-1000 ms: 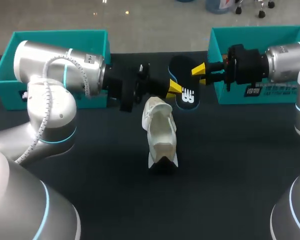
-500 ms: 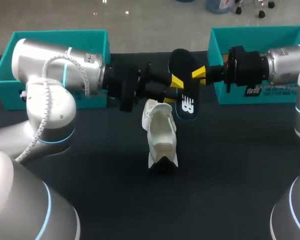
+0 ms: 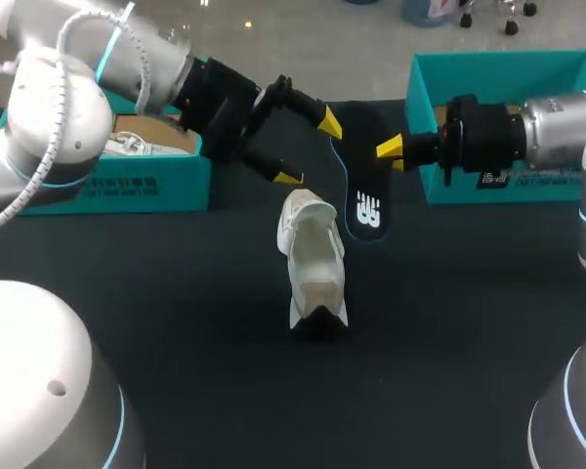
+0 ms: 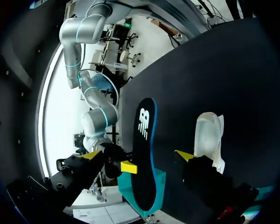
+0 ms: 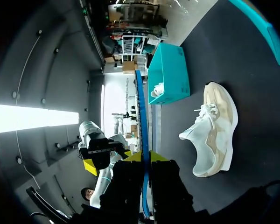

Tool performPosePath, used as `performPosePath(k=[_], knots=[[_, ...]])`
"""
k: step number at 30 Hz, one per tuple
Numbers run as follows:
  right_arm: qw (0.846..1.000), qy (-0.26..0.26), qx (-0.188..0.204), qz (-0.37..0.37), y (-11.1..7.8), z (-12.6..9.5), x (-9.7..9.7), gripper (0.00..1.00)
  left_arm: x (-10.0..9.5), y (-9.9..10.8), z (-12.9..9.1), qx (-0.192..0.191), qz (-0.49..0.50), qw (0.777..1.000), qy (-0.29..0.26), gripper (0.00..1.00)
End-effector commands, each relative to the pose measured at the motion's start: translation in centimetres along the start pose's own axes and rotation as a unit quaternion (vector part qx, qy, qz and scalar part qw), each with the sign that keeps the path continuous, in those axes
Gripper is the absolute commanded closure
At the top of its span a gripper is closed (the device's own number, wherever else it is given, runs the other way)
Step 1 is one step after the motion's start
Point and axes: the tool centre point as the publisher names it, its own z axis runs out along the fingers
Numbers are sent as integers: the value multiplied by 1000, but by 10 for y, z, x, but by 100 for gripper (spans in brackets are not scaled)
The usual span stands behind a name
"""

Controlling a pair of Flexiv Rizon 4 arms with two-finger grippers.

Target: Take the shoe out of the shoebox, open the shoe tongue, remove and reinsert the insole, then place the shoe into the shoebox

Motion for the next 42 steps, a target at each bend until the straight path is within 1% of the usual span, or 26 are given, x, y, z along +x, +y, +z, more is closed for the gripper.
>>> performPosePath(k=[1,7,9,12,15,27,33,34,35,38,42], knots=[[1000,-2,3,0,1,3,-3,100,-12,4,-8,6,-23,991,131,0],[1000,-4,3,3,1,4,-7,100,-19,5,-15,17,-38,973,228,0],[1000,-6,3,4,0,4,-9,100,-22,7,-15,12,-43,969,244,0],[1000,-9,4,4,0,6,-11,100,-26,11,-15,-6,-42,958,283,0],[1000,-10,6,3,-1,6,-11,100,-29,15,-14,-25,-54,951,304,0],[1000,2,8,5,0,7,-18,100,-29,15,-14,-25,-54,951,304,0],[1000,-3,14,6,1,10,-17,100,-29,15,-14,-25,-54,951,304,0],[1000,-4,16,6,1,11,-17,100,-32,16,-13,-30,-55,949,310,0],[1000,-4,17,6,1,12,-17,100,-34,17,-12,-24,-49,947,316,0],[1000,-3,19,6,1,14,-17,100,-44,24,-10,-39,-43,932,358,0],[1000,-2,21,7,0,16,-17,100,-55,29,-9,-50,-28,923,379,0]])
